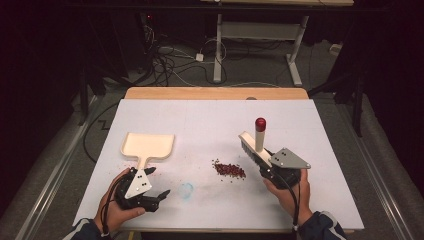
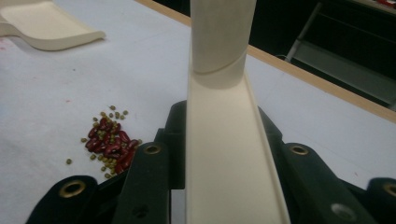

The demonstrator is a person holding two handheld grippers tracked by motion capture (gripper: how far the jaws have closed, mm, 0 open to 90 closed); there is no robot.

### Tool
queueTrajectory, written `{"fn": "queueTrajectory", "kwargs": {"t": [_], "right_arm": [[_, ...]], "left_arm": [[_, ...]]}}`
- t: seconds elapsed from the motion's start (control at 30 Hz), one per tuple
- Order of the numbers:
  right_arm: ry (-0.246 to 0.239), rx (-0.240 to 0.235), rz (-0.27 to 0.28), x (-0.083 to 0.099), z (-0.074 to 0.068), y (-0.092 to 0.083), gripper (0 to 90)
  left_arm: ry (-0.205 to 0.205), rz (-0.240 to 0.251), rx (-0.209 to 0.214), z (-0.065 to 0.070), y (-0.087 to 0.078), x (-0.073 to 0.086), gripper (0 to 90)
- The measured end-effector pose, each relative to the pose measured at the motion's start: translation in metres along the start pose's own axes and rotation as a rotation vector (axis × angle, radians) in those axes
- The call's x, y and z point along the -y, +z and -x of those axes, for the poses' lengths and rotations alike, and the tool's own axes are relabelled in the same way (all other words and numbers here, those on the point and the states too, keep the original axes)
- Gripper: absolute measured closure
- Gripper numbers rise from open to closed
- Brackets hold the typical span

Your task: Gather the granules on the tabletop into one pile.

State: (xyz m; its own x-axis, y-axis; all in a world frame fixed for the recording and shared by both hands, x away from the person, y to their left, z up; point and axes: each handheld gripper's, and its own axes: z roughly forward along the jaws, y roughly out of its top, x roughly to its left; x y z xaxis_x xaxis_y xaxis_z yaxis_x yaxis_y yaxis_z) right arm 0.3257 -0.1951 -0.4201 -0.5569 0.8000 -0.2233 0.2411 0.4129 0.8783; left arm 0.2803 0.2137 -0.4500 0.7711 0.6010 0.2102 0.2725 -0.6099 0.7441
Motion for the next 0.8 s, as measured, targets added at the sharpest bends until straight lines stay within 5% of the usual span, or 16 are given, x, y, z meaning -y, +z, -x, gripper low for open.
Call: {"fn": "queueTrajectory", "kwargs": {"t": [0.13, 0.2, 0.3, 0.53, 0.67, 0.8], "right_arm": [[0.006, -0.029, 0.012, -0.002, -0.008, 0.002, 67.8], [0.069, -0.051, 0.07, -0.005, -0.016, 0.002, 67.8], [0.14, -0.112, 0.106, -0.017, -0.038, 0.005, 67.8], [0.17, -0.245, 0.063, -0.021, -0.095, 0.03, 67.8], [0.166, -0.23, 0.049, -0.018, -0.109, 0.052, 67.9], [0.214, -0.174, 0.041, -0.01, -0.111, 0.067, 67.9]], "left_arm": [[-0.005, 0.001, -0.004, -0.001, 0.0, 0.0, 17.7], [-0.009, 0.0, -0.005, -0.002, 0.0, 0.0, 17.7], [-0.014, 0.0, -0.006, -0.002, 0.0, 0.0, 17.7], [-0.019, 0.002, -0.005, -0.003, -0.001, 0.001, 17.7], [-0.019, 0.001, -0.002, -0.003, -0.001, 0.002, 17.7], [-0.018, -0.006, 0.006, -0.003, 0.001, 0.002, 17.7]]}}
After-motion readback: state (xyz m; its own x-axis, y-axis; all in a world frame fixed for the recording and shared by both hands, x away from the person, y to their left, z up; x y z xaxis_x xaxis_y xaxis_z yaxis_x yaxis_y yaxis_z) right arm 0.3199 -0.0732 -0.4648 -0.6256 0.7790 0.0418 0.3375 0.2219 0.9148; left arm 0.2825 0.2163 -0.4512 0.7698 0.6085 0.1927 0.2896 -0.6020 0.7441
